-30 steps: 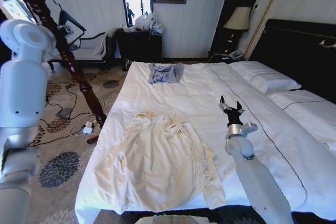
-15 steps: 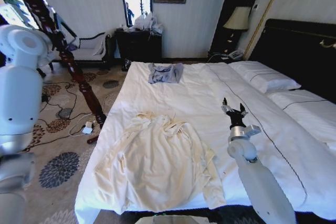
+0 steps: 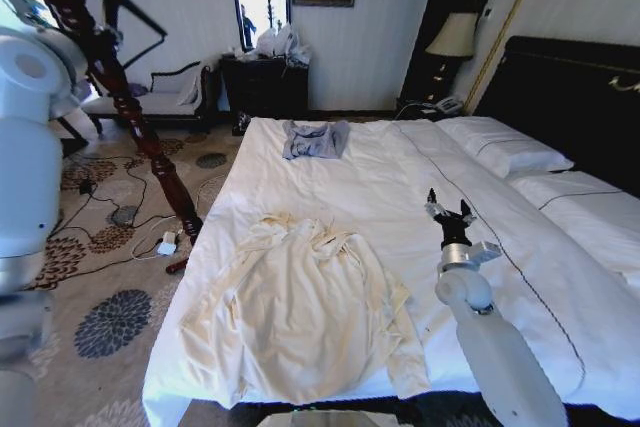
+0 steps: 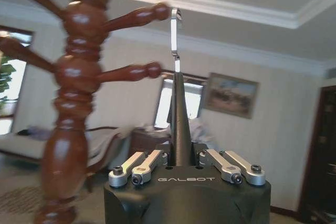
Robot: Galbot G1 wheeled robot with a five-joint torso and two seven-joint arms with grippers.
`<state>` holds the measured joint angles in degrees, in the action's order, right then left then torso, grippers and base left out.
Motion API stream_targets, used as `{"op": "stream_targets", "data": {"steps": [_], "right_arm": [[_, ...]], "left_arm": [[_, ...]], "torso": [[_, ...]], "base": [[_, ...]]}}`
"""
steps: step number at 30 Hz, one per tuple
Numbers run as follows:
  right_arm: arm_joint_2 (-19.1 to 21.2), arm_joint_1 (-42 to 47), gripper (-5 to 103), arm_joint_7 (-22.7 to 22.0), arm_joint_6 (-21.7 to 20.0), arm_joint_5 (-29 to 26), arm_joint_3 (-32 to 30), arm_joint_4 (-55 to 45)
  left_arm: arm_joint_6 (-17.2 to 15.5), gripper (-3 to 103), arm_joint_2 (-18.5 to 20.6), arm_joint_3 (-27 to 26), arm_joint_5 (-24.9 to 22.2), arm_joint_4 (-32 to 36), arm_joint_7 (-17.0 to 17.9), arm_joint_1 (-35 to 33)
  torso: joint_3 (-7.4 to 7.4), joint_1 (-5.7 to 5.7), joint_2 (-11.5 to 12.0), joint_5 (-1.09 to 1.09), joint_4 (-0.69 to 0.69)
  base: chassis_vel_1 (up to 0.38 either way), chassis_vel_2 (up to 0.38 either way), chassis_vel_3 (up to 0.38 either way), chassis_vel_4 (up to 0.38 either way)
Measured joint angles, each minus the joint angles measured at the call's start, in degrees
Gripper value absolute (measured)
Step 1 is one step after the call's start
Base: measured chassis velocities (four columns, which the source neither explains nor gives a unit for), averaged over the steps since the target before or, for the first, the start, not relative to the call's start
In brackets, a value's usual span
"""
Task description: Pick up the clothes from the bed and hang them on the clothes hanger.
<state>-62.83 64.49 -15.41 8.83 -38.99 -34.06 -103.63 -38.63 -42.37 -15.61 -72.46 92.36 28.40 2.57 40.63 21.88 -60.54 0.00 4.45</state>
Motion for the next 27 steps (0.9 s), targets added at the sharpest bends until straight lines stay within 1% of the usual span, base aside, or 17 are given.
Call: {"op": "stream_targets", "data": {"steps": [2, 3, 6, 7, 10, 12, 13, 15, 17, 18, 20, 22, 23, 25, 27], "right_arm": [[0.3, 0.9, 100, 0.0, 0.1, 0.2, -0.9, -0.2], [0.3, 0.9, 100, 0.0, 0.1, 0.2, -0.9, -0.2], [0.5, 2.0, 100, -0.6, 0.2, 0.2, -1.9, -0.2], [0.5, 2.0, 100, -0.6, 0.2, 0.2, -1.9, -0.2], [0.8, 2.9, 100, -1.9, 0.2, 0.2, -2.0, -0.2], [1.3, 3.3, 100, -2.0, 0.2, 0.4, -1.7, 0.1], [1.3, 3.3, 100, -2.0, 0.2, 0.4, -1.7, 0.1], [1.8, 3.6, 100, -1.9, 0.2, 0.7, -1.1, 0.6], [2.1, 3.7, 100, -1.6, 0.2, -0.5, 0.3, 0.6], [2.1, 3.7, 100, -1.6, 0.2, -0.5, 0.3, 0.6], [2.4, 2.9, 100, -1.1, 0.0, -3.7, 2.4, 0.6], [3.1, 1.4, 100, -0.9, -0.1, -7.5, 5.6, 0.7], [3.1, 1.4, 100, -0.9, -0.1, -7.5, 5.6, 0.7], [4.5, 0.1, 100, -0.8, -0.8, -10.8, 9.1, 1.2], [6.3, -1.1, 100, -0.3, -1.4, -14.2, 13.3, 1.9]], "left_arm": [[-0.2, 20, 0.9, 0.0, -1.7, 3.5, 0.0, -1.3], [-0.2, 20, 0.9, 0.0, -1.7, 3.5, 0.0, -1.3], [-0.3, 20, 1.7, -1.4, -4.0, 9.6, 0.2, -6.0], [-0.3, 20, 1.7, -1.4, -4.0, 9.6, 0.2, -6.0], [0.5, 20, 2.9, -5.1, -5.8, 16.8, -1.6, -13.9], [0.8, 20, 3.7, -7.5, -4.8, 20.7, -2.4, -20.8], [0.8, 20, 3.7, -7.5, -4.8, 20.7, -2.4, -20.8], [1.6, 20, 3.8, -9.4, -3.8, 24.2, -3.2, -29.1], [3.0, 20, 2.5, -11.2, -3.3, 27.8, -4.2, -37.8], [3.0, 20, 2.5, -11.2, -3.3, 27.8, -4.2, -37.8], [4.6, 20, 0.3, -12.0, -2.3, 30.5, -5.7, -43.8], [5.8, 20, -2.5, -11.9, -1.7, 33.3, -8.0, -49.3], [5.8, 20, -2.5, -11.9, -1.7, 33.3, -8.0, -49.3], [6.5, 20, -5.2, -11.5, -1.8, 35.3, -10.1, -53.6], [6.8, 20, -8.5, -11.1, -2.8, 36.4, -11.2, -58.1]], "torso": [[0.0, 0.0, 0.0, -0.01, 0.0], [0.0, 0.0, 0.0, -0.01, 0.0], [0.0, 0.0, 0.0, 0.0, 0.02], [0.0, 0.0, 0.0, 0.0, 0.02], [0.0, 0.0, 0.0, -0.01, 0.02], [-0.01, -0.01, 0.0, -0.01, -0.01], [-0.01, -0.01, 0.0, -0.01, -0.01], [-0.01, -0.01, 0.0, 0.01, -0.01], [0.0, 0.0, 0.0, 0.05, -0.01], [0.0, 0.0, 0.0, 0.05, -0.01], [0.0, 0.0, 0.0, -0.01, 0.01], [-0.01, -0.01, 0.0, 0.0, 0.0], [-0.01, -0.01, 0.0, 0.0, 0.0], [-0.01, 0.0, 0.0, 0.0, -0.02], [-0.01, 0.0, 0.0, -0.02, 0.01]], "base": [[0.0, 0.0, 0.0, 0.0], [0.0, 0.0, 0.0, 0.0], [0.0, 0.0, 0.0, 0.0], [0.0, 0.0, 0.0, 0.0], [0.0, 0.0, 0.0, 0.0], [0.0, 0.0, 0.0, 0.0], [0.0, 0.0, 0.0, 0.0], [0.0, 0.0, 0.0, 0.0], [0.0, 0.0, 0.0, 0.0], [0.0, 0.0, 0.0, 0.0], [0.0, 0.0, 0.0, 0.0], [0.0, 0.0, 0.0, 0.0], [0.0, 0.0, 0.0, 0.0], [0.0, 0.0, 0.0, 0.0], [0.0, 0.0, 0.0, 0.0]]}}
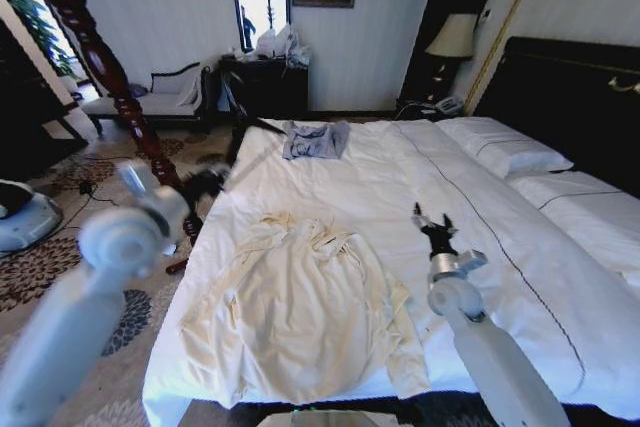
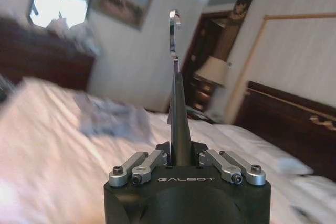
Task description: Pick up the clothes from the bed and hang them on the clothes hanger.
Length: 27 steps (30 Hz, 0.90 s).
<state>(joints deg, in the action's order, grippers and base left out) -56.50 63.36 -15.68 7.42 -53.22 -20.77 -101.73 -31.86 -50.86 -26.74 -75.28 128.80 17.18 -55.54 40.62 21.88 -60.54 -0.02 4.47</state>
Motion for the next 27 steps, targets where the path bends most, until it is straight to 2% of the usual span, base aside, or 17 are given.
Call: {"op": "stream_targets", "data": {"steps": [1, 5, 6, 7, 8, 10, 11, 13, 14, 15, 19, 21, 22, 23, 27], "right_arm": [[0.0, 0.0, 100, 0.0, 0.0, 0.0, 0.0, 0.0], [2.5, -1.0, 100, 1.2, -3.0, 0.0, 4.7, 2.1], [2.5, -1.0, 100, 1.2, -3.0, 0.0, 4.7, 2.1], [3.6, -0.5, 100, 1.7, -5.2, 0.5, 4.8, 2.1], [4.9, -0.3, 100, 1.8, -8.2, 1.5, 5.2, 2.1], [7.4, -0.8, 100, 1.6, -12.4, 5.8, 6.8, 2.4], [7.4, -0.8, 100, 1.6, -12.4, 5.8, 6.8, 2.4], [10.3, -1.6, 100, 1.7, -14.8, 10.0, 8.3, 3.1], [12.3, -1.8, 100, 2.0, -15.8, 11.6, 8.9, 3.3], [13.9, -2.3, 100, 2.2, -16.5, 12.3, 9.8, 3.6], [17.1, -5.0, 100, 5.5, -15.1, 14.6, 13.9, 5.3], [18.6, -7.4, 100, 10.7, -11.4, 18.4, 17.2, 7.2], [18.6, -7.4, 100, 10.7, -11.4, 18.4, 17.2, 7.2], [18.8, -8.9, 100, 13.2, -9.9, 20.4, 19.2, 8.2], [18.7, -12.4, 100, 14.7, -9.5, 21.0, 23.5, 8.9]], "left_arm": [[0.0, 20, 0.0, 0.0, 0.0, 0.0, 0.0, 0.0], [0.2, 20, -5.6, 0.4, -0.3, -1.5, -0.7, -6.4], [0.2, 20, -5.6, 0.4, -0.3, -1.5, -0.7, -6.4], [0.3, 20, -7.0, 0.9, -0.1, -2.5, -1.1, -7.4], [0.4, 20, -8.0, 1.0, 0.0, -2.9, -1.5, -8.4], [0.3, 20, -9.8, 1.2, 0.1, -3.0, -1.9, -10.2], [0.3, 20, -9.8, 1.2, 0.1, -3.0, -1.9, -10.2], [0.0, 20, -11.0, 1.9, 0.1, -3.0, -1.9, -10.8], [-0.4, 20, -11.7, 2.4, -0.2, -3.1, -1.9, -10.9], [-0.7, 20, -12.0, 2.5, -0.5, -3.1, -1.9, -11.2], [-1.0, 20, -12.5, 2.1, 0.2, -2.5, -1.9, -14.3], [-0.9, 20, -13.2, 0.5, 1.9, -1.6, -2.0, -17.7], [-0.9, 20, -13.2, 0.5, 1.9, -1.6, -2.0, -17.7], [-0.9, 20, -13.8, -0.6, 3.1, -0.8, -2.2, -19.8], [-0.8, 20, -15.0, -2.3, 6.2, 0.9, -2.4, -23.1]], "torso": [[0.0, 0.0, 0.0, 0.0, 0.0], [0.01, 0.0, 0.0, 0.0, -0.07], [0.01, 0.0, 0.0, 0.0, -0.07], [0.01, 0.0, 0.0, 0.01, -0.04], [0.01, 0.0, 0.0, 0.03, 0.03], [0.01, 0.0, 0.0, 0.0, 0.04], [0.01, 0.0, 0.0, 0.0, 0.04], [0.01, 0.0, 0.0, 0.0, -0.05], [0.01, 0.0, 0.0, 0.01, -0.04], [0.01, 0.01, 0.0, 0.05, 0.03], [0.01, 0.0, 0.0, 0.0, 0.03], [0.01, 0.0, 0.0, 0.02, -0.04], [0.01, 0.0, 0.0, 0.02, -0.04], [0.01, 0.01, 0.0, 0.04, -0.04], [0.01, 0.0, 0.0, 0.02, 0.0]], "base": [[0.0, 0.0, 0.0, 0.0], [0.0, 0.0, 0.0, 0.0], [0.0, 0.0, 0.0, 0.0], [0.0, 0.0, 0.0, 0.0], [0.0, 0.0, 0.0, 0.0], [0.0, 0.0, 0.0, 0.0], [0.0, 0.0, 0.0, 0.0], [0.0, 0.0, 0.0, 0.0], [0.0, 0.0, 0.0, 0.0], [0.0, 0.0, 0.0, 0.0], [0.0, 0.0, 0.0, 0.0], [0.0, 0.0, 0.0, 0.0], [0.0, 0.0, 0.0, 0.0], [0.0, 0.0, 0.0, 0.0], [0.0, 0.0, 0.0, 0.0]]}}
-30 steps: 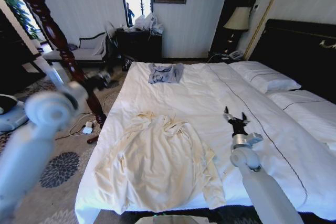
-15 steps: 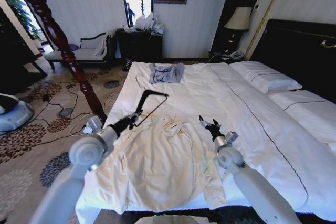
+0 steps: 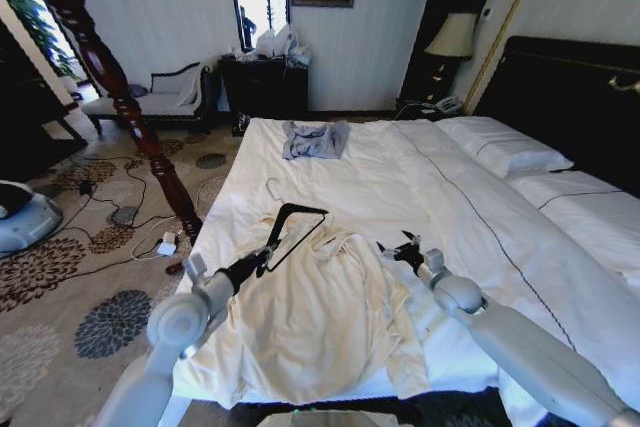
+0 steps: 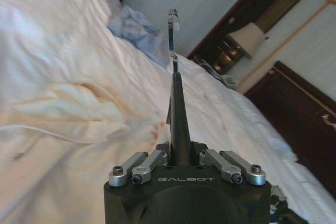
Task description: Pick up the clothes from the bed and hang them on the clothes hanger.
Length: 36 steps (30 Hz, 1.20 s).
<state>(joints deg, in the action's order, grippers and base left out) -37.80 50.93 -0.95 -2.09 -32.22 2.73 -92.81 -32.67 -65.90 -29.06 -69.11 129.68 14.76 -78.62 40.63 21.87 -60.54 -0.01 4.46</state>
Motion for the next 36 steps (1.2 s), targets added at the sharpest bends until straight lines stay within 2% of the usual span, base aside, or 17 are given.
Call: {"op": "stream_targets", "data": {"steps": [1, 2, 4, 7, 8, 13, 15, 21, 25, 27, 29, 30, 34, 36], "right_arm": [[-0.3, -1.9, 100, 0.1, -0.6, -0.6, 2.0, 0.1], [-1.2, -5.6, 100, 0.1, -1.6, -2.0, 5.2, 0.4], [-2.6, -10.6, 100, 0.1, -3.0, -3.6, 9.1, 1.3], [-4.0, -14.3, 100, 0.1, -5.1, -4.8, 12.2, 2.3], [-4.6, -15.7, 103, 0.1, -5.7, -5.0, 13.4, 2.8], [-6.2, -18.8, 95, 0.9, -6.6, -4.2, 17.1, 5.0], [-6.3, -19.2, 89, 1.4, -7.2, -3.1, 17.7, 5.5], [-5.4, -19.4, 79, 2.2, -8.0, -1.7, 18.1, 6.2], [-4.2, -20.0, 61, 4.0, -8.4, -1.5, 18.1, 6.2], [-3.9, -20.1, 61, 4.3, -8.4, -1.5, 18.1, 6.2], [-3.2, -20.5, 49, 5.1, -8.4, -1.5, 18.2, 6.0], [-3.2, -20.5, 49, 5.1, -8.4, -1.5, 18.2, 6.0], [-2.7, -21.4, 71, 8.4, -8.4, 0.2, 18.9, 7.0], [-2.7, -21.6, 71, 9.9, -8.3, 1.3, 19.0, 7.6]], "left_arm": [[0.0, 20, -0.4, -0.4, 2.6, 0.7, -0.2, -1.5], [-0.1, 20, -0.7, -0.8, 7.5, 1.5, -0.7, -3.6], [0.2, 20, -0.7, -0.9, 11.6, 2.6, -1.3, -6.0], [0.7, 20, -0.8, -1.2, 12.3, 4.2, -2.0, -8.0], [1.0, 20, -1.0, -1.4, 12.2, 4.9, -2.3, -8.6], [1.4, 20, -1.5, -2.2, 12.2, 6.8, -2.8, -10.3], [1.4, 20, -1.6, -2.6, 12.2, 7.4, -2.5, -10.5], [1.1, 20, -1.7, -3.2, 11.4, 9.0, -2.0, -10.1], [0.7, 20, -1.9, -2.5, 11.5, 9.9, -1.4, -10.0], [0.6, 20, -2.0, -2.4, 11.5, 9.9, -1.3, -9.9], [0.6, 20, -2.1, -2.3, 11.6, 10.0, -1.2, -9.8], [0.6, 20, -2.1, -2.3, 11.6, 10.0, -1.2, -9.8], [0.6, 20, -2.5, -2.6, 11.2, 10.0, -0.9, -9.7], [0.6, 20, -2.6, -2.6, 11.0, 10.0, -0.8, -9.6]], "torso": [[0.0, 0.0, 0.0, -0.01, 0.01], [0.0, 0.0, 0.0, -0.01, 0.01], [0.0, 0.01, 0.0, 0.04, -0.07], [0.01, 0.01, 0.0, 0.01, -0.06], [0.0, 0.0, 0.0, 0.01, -0.01], [0.01, 0.01, 0.0, 0.01, -0.02], [0.0, 0.0, 0.0, 0.01, -0.02], [0.0, 0.01, 0.0, 0.01, 0.01], [0.0, 0.0, 0.0, 0.0, -0.01], [0.0, 0.0, 0.0, 0.01, -0.01], [0.0, 0.01, 0.0, 0.0, -0.01], [0.0, 0.01, 0.0, 0.0, -0.01], [0.0, 0.0, 0.0, 0.0, -0.02], [0.0, 0.01, 0.0, 0.01, -0.02]], "base": [[0.0, 0.0, 0.0, 0.0], [0.0, 0.0, 0.0, 0.0], [0.0, 0.0, 0.0, 0.0], [0.0, 0.0, 0.0, 0.0], [0.0, 0.0, 0.0, 0.0], [0.0, 0.0, 0.0, 0.0], [0.0, 0.0, 0.0, 0.0], [0.0, 0.0, 0.0, 0.0], [0.0, 0.0, 0.0, 0.0], [0.0, 0.0, 0.0, 0.0], [0.0, 0.0, 0.0, 0.0], [0.0, 0.0, 0.0, 0.0], [0.0, 0.0, 0.0, 0.0], [0.0, 0.0, 0.0, 0.0]]}}
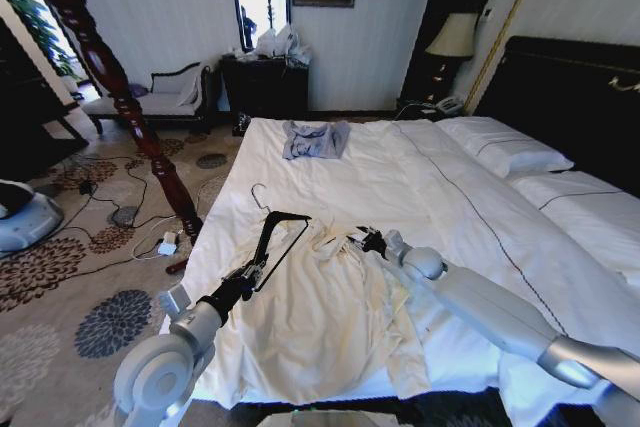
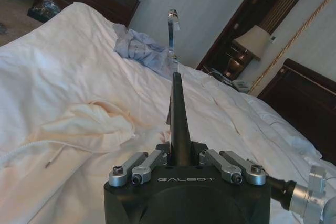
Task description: Pick up the clothes from the bed and hang them on the clothes hanger.
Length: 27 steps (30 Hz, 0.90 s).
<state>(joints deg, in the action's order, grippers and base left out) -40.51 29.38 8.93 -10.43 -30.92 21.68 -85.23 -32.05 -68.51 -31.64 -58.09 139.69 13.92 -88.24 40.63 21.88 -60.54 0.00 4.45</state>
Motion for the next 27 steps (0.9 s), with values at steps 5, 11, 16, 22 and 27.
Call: {"op": "stream_targets", "data": {"steps": [5, 11, 16, 22, 27], "right_arm": [[-1.0, -0.9, 79, 3.3, 1.7, 5.3, 0.6, 2.4], [-3.0, -2.6, 81, 3.9, 2.6, 7.9, 1.6, 4.6], [-4.3, -3.4, 68, 4.3, 4.0, 9.0, 2.3, 6.1], [-5.3, -3.5, 46, 5.1, 5.8, 9.4, 2.4, 6.9], [-5.8, -3.5, 30, 5.9, 7.4, 9.6, 2.4, 7.5]], "left_arm": [[-0.1, 20, -0.3, 0.2, -0.4, 0.3, 0.3, 0.6], [-0.2, 20, -0.5, 0.3, -0.7, 0.4, 0.5, 0.8], [-0.2, 20, -0.6, 0.1, -1.3, 0.5, 0.6, 1.0], [-0.2, 20, -0.7, -0.1, -1.8, 0.5, 0.8, 1.3], [-0.2, 20, -0.7, -0.2, -2.2, 0.4, 1.1, 1.6]], "torso": [[0.0, 0.0, 0.0, 0.0, 0.01], [0.0, 0.0, 0.0, 0.0, 0.0], [0.0, 0.0, 0.0, 0.0, 0.0], [0.0, 0.0, 0.0, 0.0, 0.0], [0.0, 0.0, 0.0, 0.0, 0.0]], "base": [[0.0, 0.0, 0.0, 0.0], [0.0, 0.0, 0.0, 0.0], [0.0, 0.0, 0.0, 0.0], [0.0, 0.0, 0.0, 0.0], [0.0, 0.0, 0.0, 0.0]]}}
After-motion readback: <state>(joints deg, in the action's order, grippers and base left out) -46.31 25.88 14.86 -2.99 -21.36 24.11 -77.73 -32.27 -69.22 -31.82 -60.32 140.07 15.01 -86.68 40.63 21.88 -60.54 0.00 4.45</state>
